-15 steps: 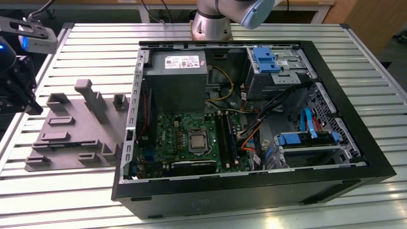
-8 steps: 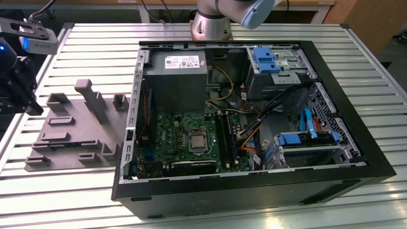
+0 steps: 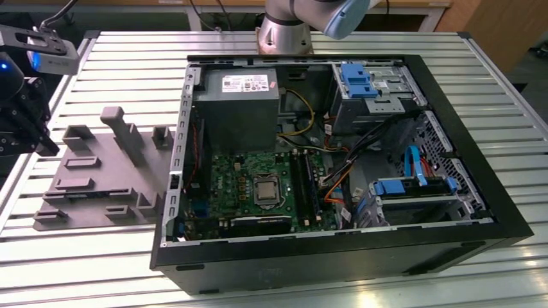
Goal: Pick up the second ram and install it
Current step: 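Pick up the second ram and move it above second insertion slot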
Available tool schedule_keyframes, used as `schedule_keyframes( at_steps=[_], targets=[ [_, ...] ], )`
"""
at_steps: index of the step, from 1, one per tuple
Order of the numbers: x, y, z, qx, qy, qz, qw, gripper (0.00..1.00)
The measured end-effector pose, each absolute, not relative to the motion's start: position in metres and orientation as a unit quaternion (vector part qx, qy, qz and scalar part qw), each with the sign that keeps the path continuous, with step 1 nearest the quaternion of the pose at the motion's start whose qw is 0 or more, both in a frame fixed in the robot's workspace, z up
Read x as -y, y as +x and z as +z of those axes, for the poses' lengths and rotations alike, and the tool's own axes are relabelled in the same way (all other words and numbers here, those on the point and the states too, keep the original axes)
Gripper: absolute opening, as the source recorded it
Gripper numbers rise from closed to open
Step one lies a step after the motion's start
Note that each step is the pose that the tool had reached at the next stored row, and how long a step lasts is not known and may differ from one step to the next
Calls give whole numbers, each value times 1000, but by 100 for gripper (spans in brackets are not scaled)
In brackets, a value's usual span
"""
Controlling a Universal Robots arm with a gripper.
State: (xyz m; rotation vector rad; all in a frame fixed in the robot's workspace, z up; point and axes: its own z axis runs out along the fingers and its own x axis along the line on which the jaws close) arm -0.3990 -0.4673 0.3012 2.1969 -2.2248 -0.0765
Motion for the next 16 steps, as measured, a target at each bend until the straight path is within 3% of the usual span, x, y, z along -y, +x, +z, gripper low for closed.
schedule_keyframes(
  at_steps=[16],
  targets=[
    [467,-399,297,711,702,-24,7,11]
  ],
)
